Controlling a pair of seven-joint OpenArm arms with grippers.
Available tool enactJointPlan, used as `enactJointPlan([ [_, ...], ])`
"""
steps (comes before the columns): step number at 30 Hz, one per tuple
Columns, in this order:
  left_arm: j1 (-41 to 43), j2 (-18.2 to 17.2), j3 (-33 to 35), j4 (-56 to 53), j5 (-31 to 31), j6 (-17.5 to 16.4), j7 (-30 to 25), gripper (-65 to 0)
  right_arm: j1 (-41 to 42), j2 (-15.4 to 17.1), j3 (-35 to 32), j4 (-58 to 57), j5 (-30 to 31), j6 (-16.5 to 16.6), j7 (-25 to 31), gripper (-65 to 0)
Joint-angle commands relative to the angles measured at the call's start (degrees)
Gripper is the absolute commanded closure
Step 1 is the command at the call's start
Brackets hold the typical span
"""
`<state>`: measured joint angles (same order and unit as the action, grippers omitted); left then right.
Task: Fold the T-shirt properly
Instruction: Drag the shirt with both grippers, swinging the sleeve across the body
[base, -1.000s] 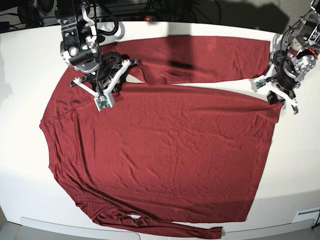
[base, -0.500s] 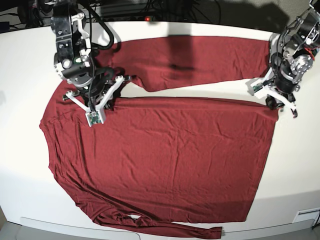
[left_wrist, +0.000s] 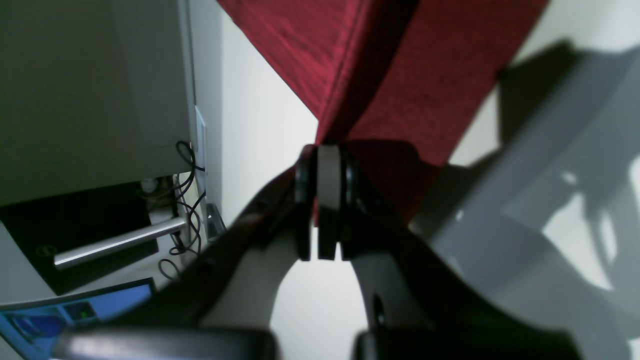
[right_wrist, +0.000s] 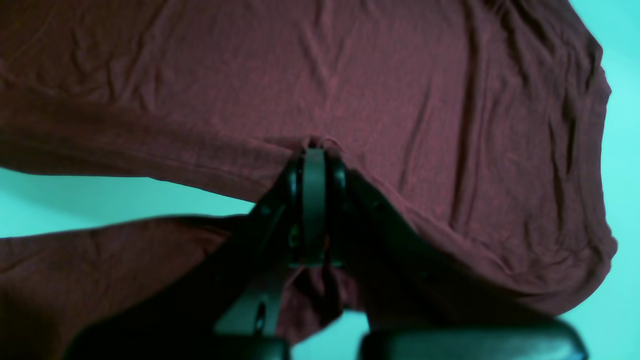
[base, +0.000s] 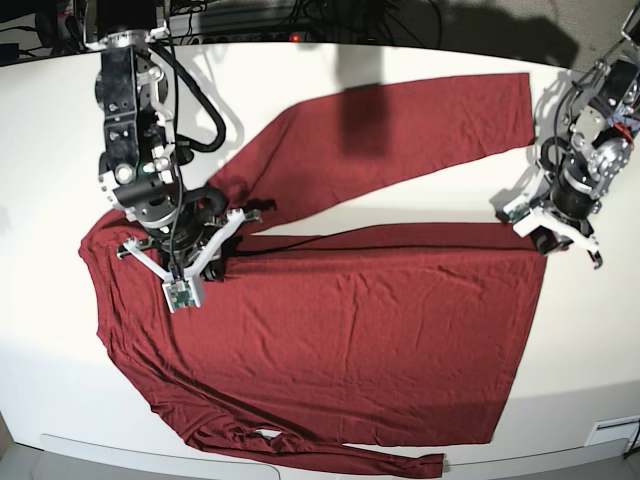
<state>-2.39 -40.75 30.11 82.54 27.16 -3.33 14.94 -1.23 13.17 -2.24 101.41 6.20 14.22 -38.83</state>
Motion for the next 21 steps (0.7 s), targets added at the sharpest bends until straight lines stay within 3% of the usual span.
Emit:
enactJointPlan([
  [1, -1.6, -0.8, -0.4, 0.7, -0.4, 1.2, -1.3, 0.0, 1.2, 0.3, 0.3, 1.2, 0.0, 0.0, 1.5, 0.0],
  [13, -7.4, 6.6, -0.4, -6.8, -2.1, 1.2, -4.3, 0.0, 1.2, 0.3, 0.5, 0.8, -0.4, -0.1, 3.4, 0.0],
  [21, -10.2, 7.1, -0.4, -8.7, -2.2, 1.2, -4.8, 0.0, 6.4, 0.3, 0.5, -9.6, -1.4, -1.2, 5.2, 0.0],
])
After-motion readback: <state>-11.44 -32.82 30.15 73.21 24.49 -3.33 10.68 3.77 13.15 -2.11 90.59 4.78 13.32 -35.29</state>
